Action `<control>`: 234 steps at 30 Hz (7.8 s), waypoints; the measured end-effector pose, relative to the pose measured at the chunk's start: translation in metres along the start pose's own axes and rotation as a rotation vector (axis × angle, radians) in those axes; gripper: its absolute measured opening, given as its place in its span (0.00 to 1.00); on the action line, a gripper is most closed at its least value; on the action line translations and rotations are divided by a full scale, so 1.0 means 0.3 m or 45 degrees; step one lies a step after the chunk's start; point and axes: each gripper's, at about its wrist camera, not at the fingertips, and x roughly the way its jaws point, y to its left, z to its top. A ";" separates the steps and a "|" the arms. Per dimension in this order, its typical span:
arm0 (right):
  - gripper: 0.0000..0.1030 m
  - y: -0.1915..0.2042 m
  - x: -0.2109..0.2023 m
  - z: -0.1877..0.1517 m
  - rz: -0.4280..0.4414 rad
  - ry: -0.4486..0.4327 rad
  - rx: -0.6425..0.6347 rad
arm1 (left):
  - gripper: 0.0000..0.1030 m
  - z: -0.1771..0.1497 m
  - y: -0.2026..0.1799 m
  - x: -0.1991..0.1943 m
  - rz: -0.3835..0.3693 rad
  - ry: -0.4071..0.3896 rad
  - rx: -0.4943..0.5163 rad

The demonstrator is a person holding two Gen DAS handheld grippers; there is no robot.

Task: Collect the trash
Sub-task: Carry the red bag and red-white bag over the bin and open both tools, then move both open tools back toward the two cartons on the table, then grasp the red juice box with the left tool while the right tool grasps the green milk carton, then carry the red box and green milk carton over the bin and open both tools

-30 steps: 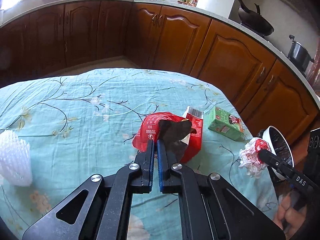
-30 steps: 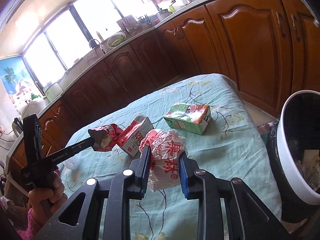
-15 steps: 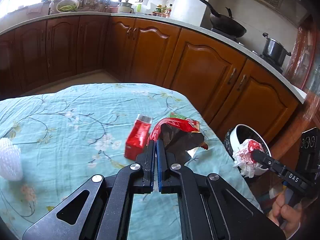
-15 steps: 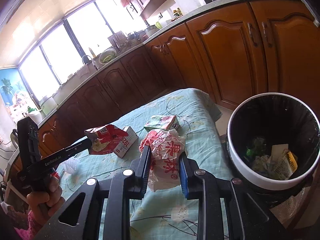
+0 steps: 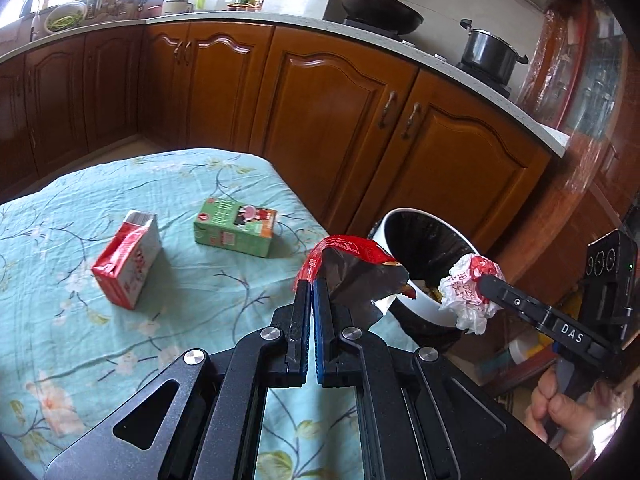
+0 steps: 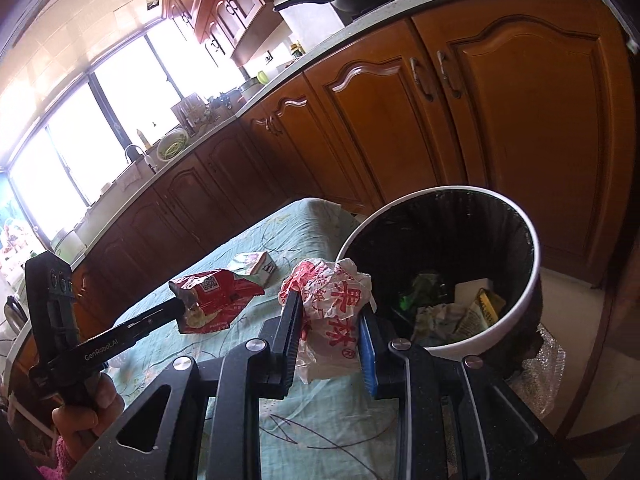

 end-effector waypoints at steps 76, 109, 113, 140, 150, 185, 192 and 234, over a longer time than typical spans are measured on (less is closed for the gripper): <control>0.98 0.049 0.127 0.010 0.078 0.111 -0.079 | 0.70 -0.046 -0.037 0.103 0.052 0.086 -0.087; 0.98 0.416 0.487 0.019 0.155 0.373 -0.547 | 0.80 -0.064 0.363 -0.029 0.300 0.072 -0.206; 0.98 0.450 0.570 0.047 0.154 0.412 -0.608 | 0.80 -0.036 0.392 -0.005 0.323 0.081 -0.189; 0.54 0.480 0.753 0.063 0.113 0.538 -0.604 | 0.31 0.057 0.471 0.210 0.322 0.186 -0.096; 0.52 0.347 0.465 -0.013 0.129 0.384 -0.367 | 0.28 0.023 0.332 0.098 0.227 0.089 -0.074; 0.46 0.284 0.289 -0.189 0.054 0.406 -0.411 | 0.28 -0.085 0.056 -0.002 0.107 0.069 0.005; 0.46 0.181 0.154 -0.107 0.013 0.261 -0.301 | 0.28 -0.069 -0.002 0.007 0.085 0.064 0.032; 0.46 -0.123 0.055 0.112 -0.228 0.117 -0.126 | 0.28 0.101 -0.442 0.299 -0.076 0.133 0.345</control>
